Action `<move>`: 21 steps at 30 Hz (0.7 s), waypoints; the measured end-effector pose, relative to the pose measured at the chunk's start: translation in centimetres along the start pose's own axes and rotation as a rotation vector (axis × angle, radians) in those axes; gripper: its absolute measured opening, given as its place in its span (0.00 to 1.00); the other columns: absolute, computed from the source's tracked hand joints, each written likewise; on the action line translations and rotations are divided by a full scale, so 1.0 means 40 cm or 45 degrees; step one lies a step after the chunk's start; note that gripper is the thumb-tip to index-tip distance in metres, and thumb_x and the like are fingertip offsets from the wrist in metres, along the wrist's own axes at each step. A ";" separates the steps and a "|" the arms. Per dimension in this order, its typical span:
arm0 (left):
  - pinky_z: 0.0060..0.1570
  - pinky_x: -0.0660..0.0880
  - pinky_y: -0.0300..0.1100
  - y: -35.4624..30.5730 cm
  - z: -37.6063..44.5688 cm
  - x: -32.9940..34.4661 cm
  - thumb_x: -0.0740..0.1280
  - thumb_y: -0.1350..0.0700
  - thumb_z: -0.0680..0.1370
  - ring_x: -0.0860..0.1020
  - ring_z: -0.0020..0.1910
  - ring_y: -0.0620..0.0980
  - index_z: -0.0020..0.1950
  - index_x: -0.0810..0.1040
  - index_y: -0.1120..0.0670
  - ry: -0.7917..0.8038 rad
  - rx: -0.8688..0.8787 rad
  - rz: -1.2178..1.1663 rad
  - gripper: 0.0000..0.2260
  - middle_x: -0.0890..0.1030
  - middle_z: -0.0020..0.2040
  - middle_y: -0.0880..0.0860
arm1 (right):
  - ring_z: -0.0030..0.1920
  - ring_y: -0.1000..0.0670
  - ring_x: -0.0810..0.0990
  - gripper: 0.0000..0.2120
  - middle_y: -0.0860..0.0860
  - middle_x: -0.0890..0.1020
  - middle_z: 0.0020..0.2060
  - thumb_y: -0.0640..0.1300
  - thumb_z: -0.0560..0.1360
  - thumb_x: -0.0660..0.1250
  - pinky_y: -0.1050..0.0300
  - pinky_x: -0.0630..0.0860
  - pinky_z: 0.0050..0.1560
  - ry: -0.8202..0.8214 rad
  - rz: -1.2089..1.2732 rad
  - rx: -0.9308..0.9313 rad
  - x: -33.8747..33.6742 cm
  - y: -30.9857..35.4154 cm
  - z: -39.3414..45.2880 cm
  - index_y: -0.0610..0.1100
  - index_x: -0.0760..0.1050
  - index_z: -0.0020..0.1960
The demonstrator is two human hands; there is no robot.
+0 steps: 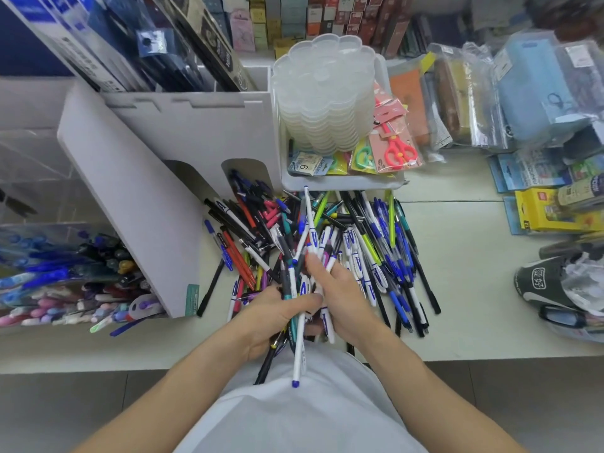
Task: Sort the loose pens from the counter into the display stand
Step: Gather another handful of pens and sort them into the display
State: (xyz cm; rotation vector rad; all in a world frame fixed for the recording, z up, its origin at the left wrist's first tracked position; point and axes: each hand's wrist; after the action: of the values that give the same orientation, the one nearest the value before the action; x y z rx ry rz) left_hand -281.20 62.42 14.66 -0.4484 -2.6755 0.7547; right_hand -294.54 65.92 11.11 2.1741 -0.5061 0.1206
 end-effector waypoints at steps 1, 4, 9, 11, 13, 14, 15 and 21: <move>0.39 0.81 0.40 0.006 -0.003 -0.005 0.72 0.63 0.76 0.84 0.41 0.54 0.54 0.81 0.62 0.025 0.009 0.061 0.07 0.85 0.47 0.62 | 0.54 0.35 0.84 0.09 0.35 0.85 0.51 0.46 0.78 0.72 0.41 0.82 0.56 0.007 0.017 -0.024 0.003 -0.007 -0.003 0.41 0.83 0.54; 0.38 0.78 0.35 0.011 0.011 0.000 0.68 0.61 0.78 0.85 0.42 0.48 0.52 0.82 0.61 0.009 -0.027 0.140 0.06 0.86 0.51 0.61 | 0.50 0.37 0.86 0.11 0.36 0.86 0.49 0.34 0.74 0.75 0.43 0.83 0.52 -0.130 0.087 0.029 0.018 -0.029 -0.006 0.34 0.81 0.55; 0.51 0.78 0.45 0.029 0.009 -0.032 0.57 0.44 0.84 0.83 0.51 0.53 0.57 0.83 0.61 -0.130 -0.162 -0.165 0.23 0.85 0.54 0.61 | 0.38 0.40 0.85 0.07 0.36 0.85 0.42 0.31 0.75 0.71 0.49 0.83 0.39 -0.294 0.222 0.182 0.036 -0.033 -0.012 0.31 0.81 0.53; 0.59 0.78 0.51 0.051 0.004 -0.046 0.60 0.51 0.84 0.83 0.54 0.56 0.60 0.81 0.62 -0.215 -0.108 -0.139 0.17 0.85 0.55 0.60 | 0.33 0.41 0.84 0.06 0.38 0.84 0.38 0.31 0.75 0.72 0.51 0.82 0.35 -0.317 0.247 0.211 0.041 -0.032 -0.014 0.31 0.81 0.51; 0.61 0.77 0.58 0.068 0.009 -0.050 0.62 0.60 0.83 0.83 0.54 0.60 0.58 0.81 0.60 -0.252 -0.048 -0.009 0.10 0.85 0.54 0.62 | 0.32 0.41 0.83 0.06 0.38 0.83 0.36 0.32 0.74 0.74 0.49 0.82 0.34 -0.324 0.280 0.232 0.045 -0.031 -0.018 0.32 0.81 0.50; 0.61 0.77 0.60 0.072 0.013 -0.054 0.63 0.62 0.82 0.83 0.53 0.61 0.58 0.81 0.58 -0.298 -0.046 0.059 0.09 0.85 0.53 0.62 | 0.32 0.41 0.83 0.07 0.37 0.83 0.36 0.33 0.73 0.74 0.48 0.82 0.35 -0.333 0.295 0.248 0.047 -0.031 -0.021 0.31 0.81 0.51; 0.60 0.77 0.62 0.074 0.016 -0.054 0.64 0.63 0.81 0.82 0.52 0.62 0.58 0.79 0.55 -0.338 -0.048 0.077 0.09 0.84 0.52 0.62 | 0.31 0.40 0.83 0.09 0.37 0.83 0.36 0.33 0.73 0.75 0.48 0.82 0.35 -0.354 0.308 0.263 0.048 -0.031 -0.021 0.30 0.81 0.51; 0.66 0.74 0.57 0.064 0.022 -0.053 0.63 0.53 0.82 0.82 0.57 0.58 0.58 0.83 0.58 -0.191 -0.005 0.065 0.13 0.86 0.54 0.56 | 0.32 0.41 0.83 0.11 0.41 0.82 0.31 0.31 0.72 0.75 0.46 0.83 0.39 -0.581 0.341 0.232 0.066 -0.050 -0.001 0.26 0.79 0.51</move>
State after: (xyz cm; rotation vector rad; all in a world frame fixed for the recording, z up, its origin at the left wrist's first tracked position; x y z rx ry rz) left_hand -279.10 63.31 12.06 -0.4804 -2.8142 0.8286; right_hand -291.33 66.19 10.34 2.3044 -1.0815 -0.1981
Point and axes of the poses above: each hand's wrist, its own z-axis towards the middle knuckle, its own x-axis out of the palm, y = z × x
